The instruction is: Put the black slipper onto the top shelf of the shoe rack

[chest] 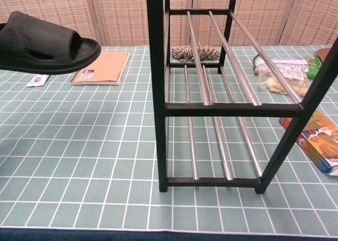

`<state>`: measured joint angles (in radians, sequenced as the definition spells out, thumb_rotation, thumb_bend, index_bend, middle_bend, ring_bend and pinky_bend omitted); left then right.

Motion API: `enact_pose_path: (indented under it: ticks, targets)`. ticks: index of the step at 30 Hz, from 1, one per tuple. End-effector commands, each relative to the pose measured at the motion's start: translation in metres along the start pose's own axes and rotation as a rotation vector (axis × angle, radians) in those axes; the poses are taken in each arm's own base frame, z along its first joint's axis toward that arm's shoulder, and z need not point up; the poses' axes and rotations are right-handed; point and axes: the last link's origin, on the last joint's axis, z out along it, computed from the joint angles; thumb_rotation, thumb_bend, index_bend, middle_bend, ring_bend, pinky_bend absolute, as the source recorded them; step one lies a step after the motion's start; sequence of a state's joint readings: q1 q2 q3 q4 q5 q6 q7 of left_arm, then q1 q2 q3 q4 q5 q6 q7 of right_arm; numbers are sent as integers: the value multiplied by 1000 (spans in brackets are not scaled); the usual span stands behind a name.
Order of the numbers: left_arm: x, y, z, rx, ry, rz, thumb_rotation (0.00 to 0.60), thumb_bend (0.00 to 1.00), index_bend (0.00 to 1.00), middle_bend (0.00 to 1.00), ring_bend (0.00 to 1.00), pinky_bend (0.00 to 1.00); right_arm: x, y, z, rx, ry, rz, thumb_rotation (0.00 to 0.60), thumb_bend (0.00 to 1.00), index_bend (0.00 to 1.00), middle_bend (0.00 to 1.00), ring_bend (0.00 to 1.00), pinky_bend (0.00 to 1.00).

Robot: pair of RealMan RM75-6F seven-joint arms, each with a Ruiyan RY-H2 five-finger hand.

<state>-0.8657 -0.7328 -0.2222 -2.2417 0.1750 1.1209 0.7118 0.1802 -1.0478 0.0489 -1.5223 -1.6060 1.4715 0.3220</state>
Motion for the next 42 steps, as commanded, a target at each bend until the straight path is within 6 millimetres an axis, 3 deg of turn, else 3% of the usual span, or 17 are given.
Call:
enact_pose_path:
  ticks: [1, 13, 24, 42]
  targets:
    - [3, -2, 0, 7, -11, 2, 600, 154, 418, 299, 176, 130, -1, 0, 1, -2, -1, -1, 600, 339, 0, 0, 0, 0]
    - [26, 3, -9, 1, -21, -9, 600, 154, 422, 303, 178, 132, -2, 0, 2, -7, -5, -11, 600, 339, 0, 0, 0, 0]
    - [33, 13, -12, -42, -47, -35, 600, 154, 422, 303, 178, 132, -3, 1, 4, -13, -10, -8, 600, 339, 0, 0, 0, 0]
    - [33, 60, -4, -106, -61, -6, 600, 154, 422, 304, 179, 135, -1, 4, 4, -3, -28, 23, 600, 340, 0, 0, 0, 0]
